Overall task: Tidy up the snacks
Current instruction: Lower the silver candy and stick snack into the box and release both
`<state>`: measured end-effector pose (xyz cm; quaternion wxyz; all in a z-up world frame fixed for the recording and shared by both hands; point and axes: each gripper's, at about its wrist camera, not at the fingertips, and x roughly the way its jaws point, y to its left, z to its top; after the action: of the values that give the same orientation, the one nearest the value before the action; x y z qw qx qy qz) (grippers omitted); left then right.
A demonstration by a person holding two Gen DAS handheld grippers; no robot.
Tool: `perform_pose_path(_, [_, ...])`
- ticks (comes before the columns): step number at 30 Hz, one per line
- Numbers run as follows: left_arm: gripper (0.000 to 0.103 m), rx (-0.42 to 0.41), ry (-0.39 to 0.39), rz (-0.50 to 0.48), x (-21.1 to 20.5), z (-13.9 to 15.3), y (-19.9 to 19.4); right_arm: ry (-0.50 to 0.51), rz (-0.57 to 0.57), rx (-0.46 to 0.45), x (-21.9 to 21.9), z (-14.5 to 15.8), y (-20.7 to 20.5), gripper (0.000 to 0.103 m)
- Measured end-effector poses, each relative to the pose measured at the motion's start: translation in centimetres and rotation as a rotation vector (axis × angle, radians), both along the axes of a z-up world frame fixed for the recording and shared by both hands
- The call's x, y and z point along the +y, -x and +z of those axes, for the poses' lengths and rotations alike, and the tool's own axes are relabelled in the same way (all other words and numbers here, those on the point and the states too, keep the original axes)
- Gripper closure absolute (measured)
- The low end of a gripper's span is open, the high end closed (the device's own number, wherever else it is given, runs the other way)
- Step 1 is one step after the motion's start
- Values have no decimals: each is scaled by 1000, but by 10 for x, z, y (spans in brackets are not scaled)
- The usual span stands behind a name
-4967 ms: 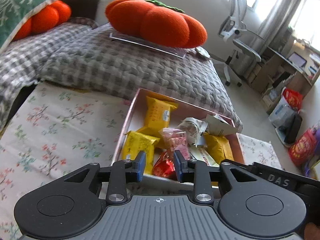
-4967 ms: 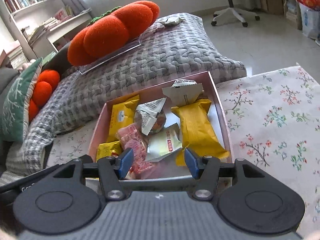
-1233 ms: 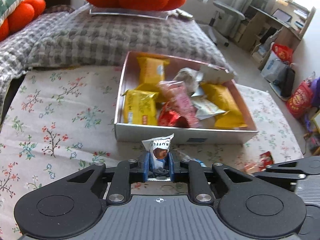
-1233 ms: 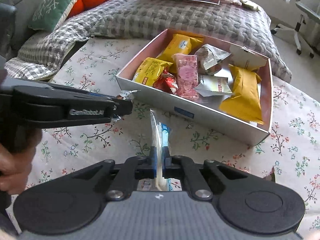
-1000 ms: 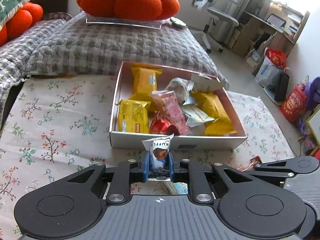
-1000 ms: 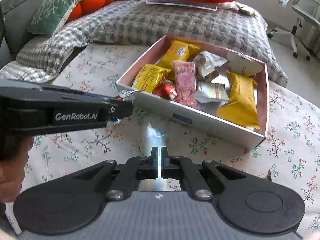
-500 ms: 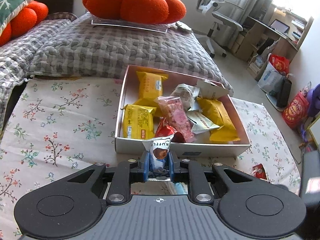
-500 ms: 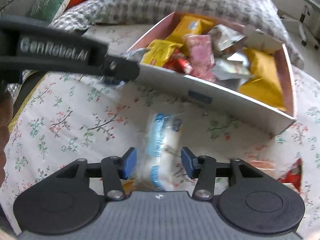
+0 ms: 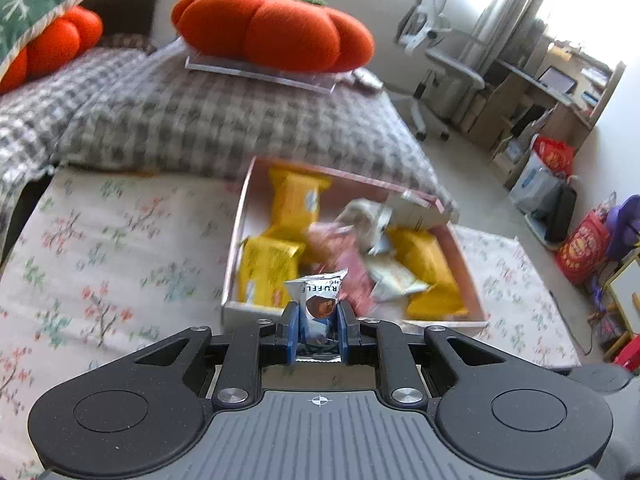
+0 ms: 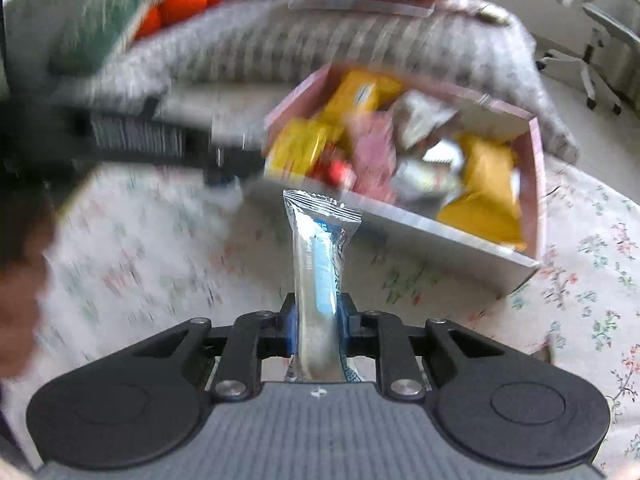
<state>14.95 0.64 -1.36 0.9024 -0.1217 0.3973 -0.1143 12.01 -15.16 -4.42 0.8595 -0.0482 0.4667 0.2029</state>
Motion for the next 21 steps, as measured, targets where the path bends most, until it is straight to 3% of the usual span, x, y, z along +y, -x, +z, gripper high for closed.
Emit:
perform_pose_path(5, [86, -52, -7, -24, -21, 1, -15, -75, -151, -60, -31, 17, -21, 85])
perform_pose_path(7, [86, -54, -51, -20, -30, -8, -25, -55, -198, -75, -33, 10, -36, 85])
perform_pose_path(12, [86, -39, -23, 7, -31, -24, -39, -89, -291, -91, -37, -4, -59, 84])
perform_pose_path(14, [83, -59, -31, 14, -30, -24, -39, -124, -335, -107, -44, -4, -64, 74])
perform_pose_path(15, [83, -62, -28, 19, -29, -24, -40, -131, -354, -118, -48, -3, -65, 66])
perform_pose_path(16, [82, -60, -21, 21, -27, -24, -40, -139, -375, -126, -51, -1, -65, 51])
perform_pose_path(17, [82, -58, -15, 27, -23, -22, -40, -153, -388, -134, -55, 1, -63, 47])
perform_pose_path(19, [74, -62, -4, 47, -15, -19, -37, -182, -395, -142, -64, 8, -56, 47])
perform_pose_path(21, [71, -61, 14, 68, -6, -15, -35, -185, -403, -151, -71, 13, -52, 47])
